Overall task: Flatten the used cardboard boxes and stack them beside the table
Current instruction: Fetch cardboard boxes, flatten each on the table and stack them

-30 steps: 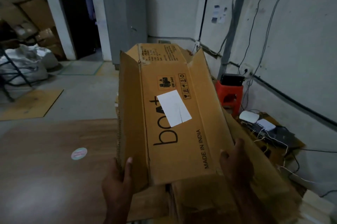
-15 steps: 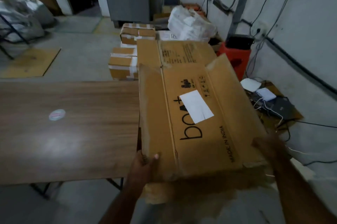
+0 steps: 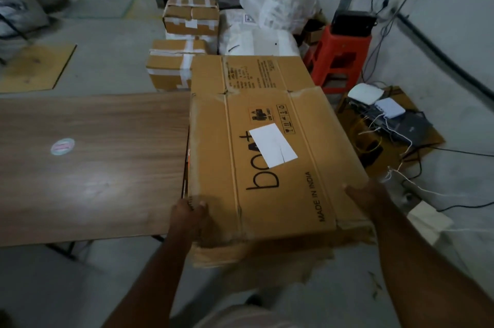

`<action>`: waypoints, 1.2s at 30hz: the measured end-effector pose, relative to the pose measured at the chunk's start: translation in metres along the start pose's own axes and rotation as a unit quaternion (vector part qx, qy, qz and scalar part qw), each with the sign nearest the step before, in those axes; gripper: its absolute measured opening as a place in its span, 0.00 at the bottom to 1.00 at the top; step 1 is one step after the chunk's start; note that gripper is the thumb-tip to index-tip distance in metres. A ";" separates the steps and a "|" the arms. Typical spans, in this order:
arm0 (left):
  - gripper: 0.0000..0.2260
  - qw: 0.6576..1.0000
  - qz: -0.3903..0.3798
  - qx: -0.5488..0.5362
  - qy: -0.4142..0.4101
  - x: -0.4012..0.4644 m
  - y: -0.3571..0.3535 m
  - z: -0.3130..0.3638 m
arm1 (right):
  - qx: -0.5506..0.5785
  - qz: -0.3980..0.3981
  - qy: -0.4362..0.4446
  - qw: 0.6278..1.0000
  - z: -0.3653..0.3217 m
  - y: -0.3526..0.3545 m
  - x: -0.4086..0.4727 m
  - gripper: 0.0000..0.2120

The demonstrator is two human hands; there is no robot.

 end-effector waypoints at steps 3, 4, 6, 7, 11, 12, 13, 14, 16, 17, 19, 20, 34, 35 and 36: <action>0.25 0.994 0.015 0.102 0.033 0.008 -0.005 -0.006 | 0.009 -0.005 0.008 1.000 -0.004 -0.010 -0.006 0.42; 0.24 0.993 0.021 0.109 0.033 0.010 -0.006 -0.008 | 0.011 -0.007 0.017 1.000 -0.008 -0.014 -0.010 0.37; 0.21 0.994 0.036 0.103 0.030 0.008 -0.006 -0.008 | 0.002 0.006 0.021 1.000 -0.020 -0.017 -0.026 0.33; 0.19 0.993 0.042 0.106 0.023 0.009 -0.006 -0.011 | -0.003 0.019 0.012 1.000 -0.021 -0.020 -0.028 0.33; 0.13 0.991 0.049 0.121 0.022 0.008 -0.005 -0.013 | -0.054 0.073 -0.002 0.996 -0.026 -0.025 -0.051 0.34; 0.13 0.990 0.052 0.129 0.022 0.007 -0.005 -0.012 | -0.067 0.074 -0.004 0.995 -0.026 -0.026 -0.055 0.34; 0.13 0.989 0.057 0.139 0.018 0.008 -0.006 -0.012 | -0.073 0.074 -0.002 0.995 -0.026 -0.028 -0.056 0.35; 0.14 0.988 0.060 0.143 0.020 0.008 -0.006 -0.012 | -0.074 0.072 0.000 0.995 -0.026 -0.030 -0.057 0.35; 0.13 0.988 0.054 0.143 0.021 0.009 -0.006 -0.013 | -0.070 0.072 0.004 0.995 -0.024 -0.032 -0.055 0.36; 0.12 0.989 0.050 0.138 0.018 0.008 -0.005 -0.014 | -0.072 0.071 0.004 0.995 -0.024 -0.032 -0.055 0.36; 0.12 0.990 0.052 0.128 0.017 0.007 -0.005 -0.013 | -0.083 0.075 0.001 0.994 -0.024 -0.032 -0.057 0.36; 0.12 0.989 0.056 0.137 0.016 0.006 -0.005 -0.011 | -0.092 0.089 0.012 0.992 -0.026 -0.033 -0.060 0.35; 0.16 0.911 0.137 0.282 -0.268 -0.023 0.067 0.019 | -0.006 0.051 0.450 0.892 -0.152 -0.133 -0.223 0.19; 0.17 0.905 0.150 0.277 -0.285 -0.028 0.080 0.015 | -0.007 0.033 0.467 0.884 -0.162 -0.144 -0.244 0.18; 0.18 0.900 0.161 0.274 -0.297 -0.034 0.094 0.010 | -0.009 0.015 0.480 0.877 -0.171 -0.156 -0.264 0.18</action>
Point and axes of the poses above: each hand's wrist, its own x-axis towards the middle knuckle, its own y-axis out of the back of the hand, z = x × y, the point moved 2 cm from there along x, towards the middle knuckle, and after that the axes turned 8 degrees about -y, right-handed, at the moved point
